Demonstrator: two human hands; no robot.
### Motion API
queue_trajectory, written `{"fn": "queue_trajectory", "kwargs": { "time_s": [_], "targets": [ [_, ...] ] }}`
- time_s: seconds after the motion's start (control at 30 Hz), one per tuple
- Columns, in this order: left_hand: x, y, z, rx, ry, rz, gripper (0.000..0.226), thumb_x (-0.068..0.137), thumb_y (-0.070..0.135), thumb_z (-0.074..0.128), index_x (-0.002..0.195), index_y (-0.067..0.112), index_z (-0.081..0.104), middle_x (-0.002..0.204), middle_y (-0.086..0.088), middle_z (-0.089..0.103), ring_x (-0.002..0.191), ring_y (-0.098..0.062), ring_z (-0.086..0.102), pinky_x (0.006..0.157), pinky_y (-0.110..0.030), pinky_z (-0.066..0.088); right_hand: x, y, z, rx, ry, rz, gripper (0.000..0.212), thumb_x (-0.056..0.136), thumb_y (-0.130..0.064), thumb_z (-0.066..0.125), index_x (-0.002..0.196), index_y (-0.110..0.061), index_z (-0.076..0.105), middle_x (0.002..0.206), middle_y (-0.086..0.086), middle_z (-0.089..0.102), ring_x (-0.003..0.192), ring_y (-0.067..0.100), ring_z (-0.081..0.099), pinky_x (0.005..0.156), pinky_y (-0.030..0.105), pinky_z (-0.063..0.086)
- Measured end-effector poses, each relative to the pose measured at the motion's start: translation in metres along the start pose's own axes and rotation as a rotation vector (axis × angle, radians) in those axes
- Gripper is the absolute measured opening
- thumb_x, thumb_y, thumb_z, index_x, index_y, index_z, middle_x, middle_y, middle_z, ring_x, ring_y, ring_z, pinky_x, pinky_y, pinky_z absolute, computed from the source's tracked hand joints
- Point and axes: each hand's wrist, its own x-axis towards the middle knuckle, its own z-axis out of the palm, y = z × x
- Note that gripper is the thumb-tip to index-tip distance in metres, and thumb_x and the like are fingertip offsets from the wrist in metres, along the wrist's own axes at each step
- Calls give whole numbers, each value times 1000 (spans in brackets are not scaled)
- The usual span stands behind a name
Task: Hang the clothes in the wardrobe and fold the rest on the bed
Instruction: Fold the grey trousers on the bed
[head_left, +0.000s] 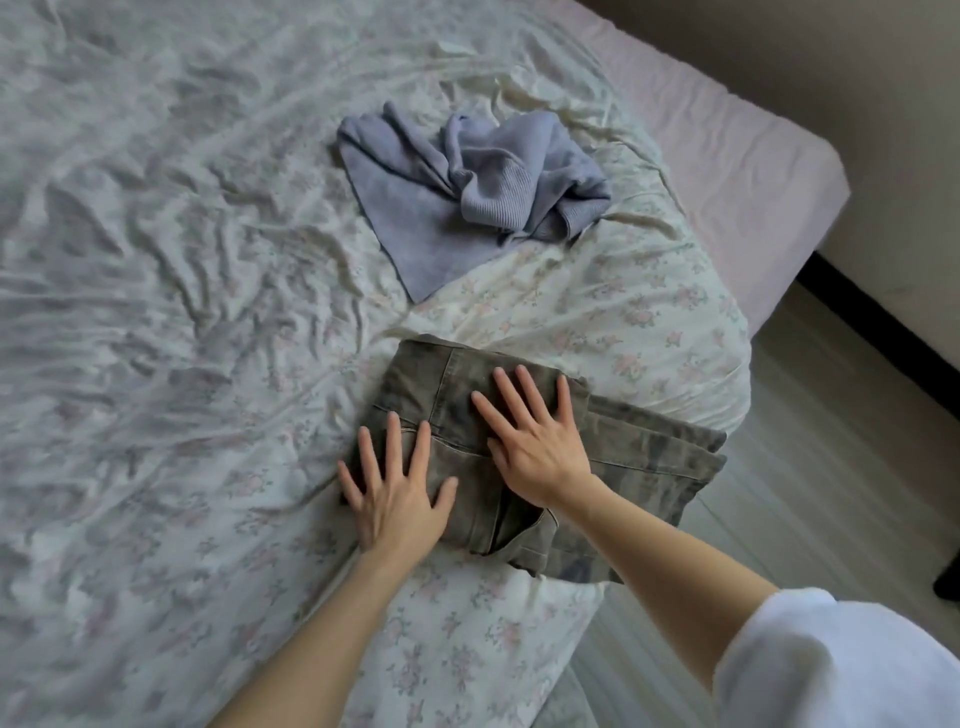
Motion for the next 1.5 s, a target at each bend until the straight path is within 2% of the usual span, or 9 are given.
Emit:
{"fn": "queue_trajectory", "kwargs": {
  "time_s": [0.1,0.27,0.47,0.6,0.73,0.83,1.1,1.33,1.5],
  "targets": [
    [-4,-12,16,38,-34,47,88,78,80,21,139,41,-29,145,4,-40,142,-31,-24,112,-58,-1,11,18,18,-94,-135,44,58,96,-56,13,146,-41,-14,157,-7,-19,143,22,-21,109,59,-17],
    [-7,-15,17,19,-151,-28,100,69,89,17,128,36,-45,143,1,-44,141,-31,-25,113,-56,3,2,4,24,-17,-134,190,57,98,-52,13,146,-38,-14,156,-7,-20,141,20,-26,107,61,-16],
    [11,-35,-6,-480,-187,-155,120,71,66,64,146,29,-21,158,-8,-15,145,-25,-10,117,-48,5,-61,-29,38,470,-135,450,67,100,-38,30,149,-24,-14,145,-8,-34,141,19,-26,117,50,1],
    [29,-53,-16,-536,-290,-151,124,67,58,74,147,32,-17,159,-10,3,145,-28,9,114,-47,20,-80,-33,42,732,-86,551,71,100,-29,38,149,-10,-9,157,-1,-14,145,15,-13,117,26,0],
    [45,-54,-17,-465,-284,-235,123,59,61,79,150,15,9,153,-11,28,138,-30,31,110,-46,32,-63,-31,32,810,-103,642,67,100,-23,39,151,-12,-3,159,2,-8,146,20,-6,119,41,9],
    [59,-50,-22,-642,-304,-278,111,52,44,90,139,6,31,142,-11,45,128,-28,44,107,-42,37,-54,-39,25,763,-139,700,66,100,-26,37,150,-9,-1,159,8,-8,145,27,-9,117,44,6],
    [48,-45,-42,-871,-304,-107,81,59,23,89,125,19,43,121,2,60,112,-16,57,101,-38,43,-47,-26,20,925,-231,715,69,100,-39,35,150,-11,-4,159,8,-7,145,27,-13,116,35,-5],
    [41,-25,-64,-996,-264,-205,62,64,16,82,115,22,48,110,2,62,101,-15,59,92,-35,47,-37,-40,-5,1005,-183,784,68,99,-45,32,150,-8,7,158,12,5,145,30,-4,117,40,0],
    [32,-20,-104,-1057,-136,-189,44,66,7,76,100,21,54,93,4,64,84,-9,61,62,-22,45,-33,-51,-45,1095,-69,756,64,99,-43,33,150,-8,16,157,8,18,145,21,13,118,36,13]
  ]
}}
